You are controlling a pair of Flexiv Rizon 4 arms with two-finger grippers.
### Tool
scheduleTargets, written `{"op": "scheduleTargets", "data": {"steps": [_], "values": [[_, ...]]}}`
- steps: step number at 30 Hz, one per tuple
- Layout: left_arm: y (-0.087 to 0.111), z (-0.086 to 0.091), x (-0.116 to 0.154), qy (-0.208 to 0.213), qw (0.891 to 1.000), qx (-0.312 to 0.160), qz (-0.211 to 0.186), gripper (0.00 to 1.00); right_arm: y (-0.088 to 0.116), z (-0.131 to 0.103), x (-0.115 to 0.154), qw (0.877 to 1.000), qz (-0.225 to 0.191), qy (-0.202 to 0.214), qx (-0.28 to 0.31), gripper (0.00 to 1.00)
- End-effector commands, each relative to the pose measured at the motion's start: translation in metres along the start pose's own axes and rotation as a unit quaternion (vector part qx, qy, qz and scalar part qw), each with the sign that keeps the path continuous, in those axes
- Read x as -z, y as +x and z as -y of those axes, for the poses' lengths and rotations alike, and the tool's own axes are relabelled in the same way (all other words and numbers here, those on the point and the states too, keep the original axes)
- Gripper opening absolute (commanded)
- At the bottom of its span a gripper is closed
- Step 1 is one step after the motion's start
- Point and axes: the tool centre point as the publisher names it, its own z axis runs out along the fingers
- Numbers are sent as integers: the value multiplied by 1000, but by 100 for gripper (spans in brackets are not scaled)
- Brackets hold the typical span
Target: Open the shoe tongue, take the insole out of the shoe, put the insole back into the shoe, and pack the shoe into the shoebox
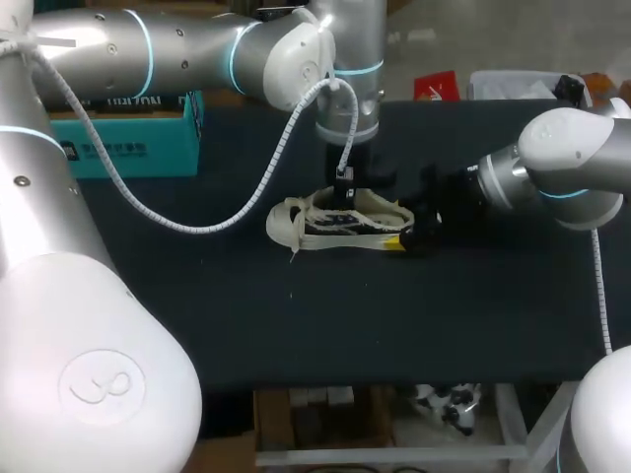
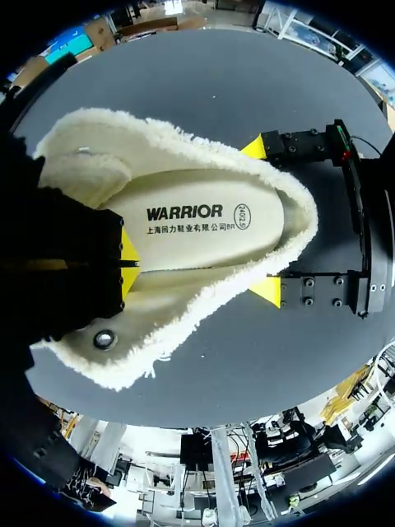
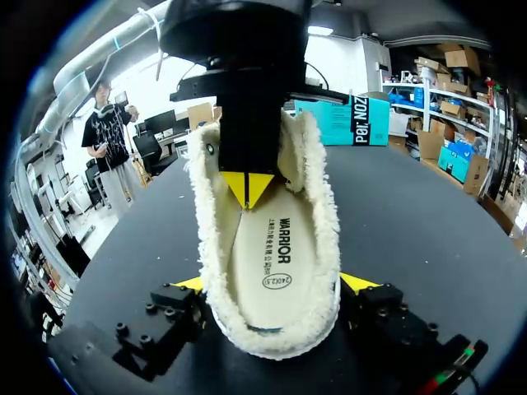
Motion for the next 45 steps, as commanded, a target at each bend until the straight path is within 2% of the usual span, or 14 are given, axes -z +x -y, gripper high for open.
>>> {"op": "scheduleTargets", "data": {"steps": [1,10,15,16,17,26,34,45], "values": [[11,-7,-3,6,1000,2,6,0,-1,3,0,1000,-1,-2,1,0],[21,-3,-9,15,1000,17,11,0,-1,3,0,1000,-1,-2,1,0],[19,0,-12,16,999,34,20,0,-1,3,0,1000,-1,-2,1,0],[18,0,-12,16,999,36,22,1,-1,3,0,1000,-1,-2,1,0],[18,1,-12,17,999,38,24,7,-1,3,0,1000,-1,-2,1,0],[10,1,-21,3,997,58,52,3,-1,3,0,1000,-1,-2,1,0],[5,-2,-29,2,996,69,63,7,-1,3,0,1000,-1,-2,1,0],[9,-3,-39,2,994,74,84,15,-1,3,0,1000,-1,-2,1,0]]}}
